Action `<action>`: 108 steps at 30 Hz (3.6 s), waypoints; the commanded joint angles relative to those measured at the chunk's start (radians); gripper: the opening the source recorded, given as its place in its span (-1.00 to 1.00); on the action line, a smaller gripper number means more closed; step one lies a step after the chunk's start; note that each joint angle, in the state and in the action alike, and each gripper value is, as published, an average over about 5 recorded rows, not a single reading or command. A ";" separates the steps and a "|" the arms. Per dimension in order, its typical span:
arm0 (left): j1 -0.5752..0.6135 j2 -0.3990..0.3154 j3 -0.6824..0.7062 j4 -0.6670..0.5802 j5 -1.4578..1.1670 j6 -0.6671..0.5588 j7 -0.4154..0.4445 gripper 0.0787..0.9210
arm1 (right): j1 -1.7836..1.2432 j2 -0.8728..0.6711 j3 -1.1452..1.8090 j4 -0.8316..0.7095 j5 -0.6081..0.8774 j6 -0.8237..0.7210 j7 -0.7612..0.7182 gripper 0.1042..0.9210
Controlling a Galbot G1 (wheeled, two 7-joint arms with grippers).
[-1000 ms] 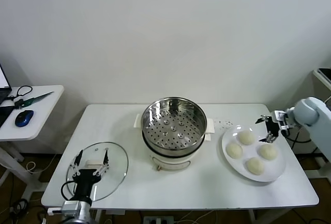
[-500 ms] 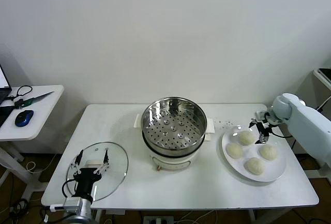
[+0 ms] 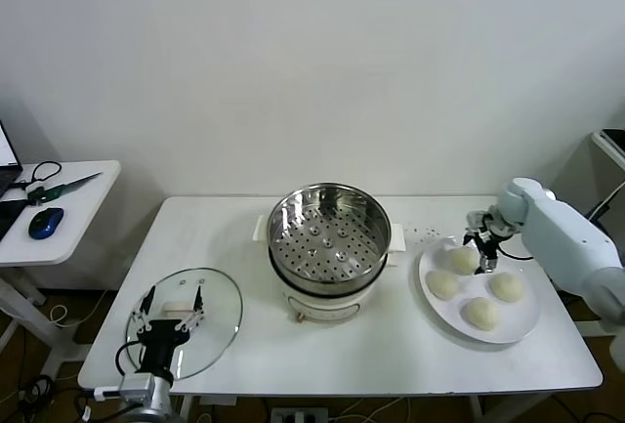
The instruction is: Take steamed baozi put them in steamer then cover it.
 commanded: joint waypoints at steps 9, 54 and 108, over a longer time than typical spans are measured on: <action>0.006 0.003 -0.002 0.002 0.001 -0.001 0.000 0.77 | 0.014 0.033 0.023 -0.046 -0.023 0.012 -0.041 0.60; 0.054 0.017 -0.014 -0.027 0.000 -0.003 0.002 0.77 | 0.527 0.323 -0.409 0.481 -0.140 0.554 -0.051 0.47; 0.080 0.024 -0.025 -0.045 0.002 -0.005 0.003 0.77 | 0.416 0.316 -0.373 0.447 -0.100 0.529 -0.074 0.76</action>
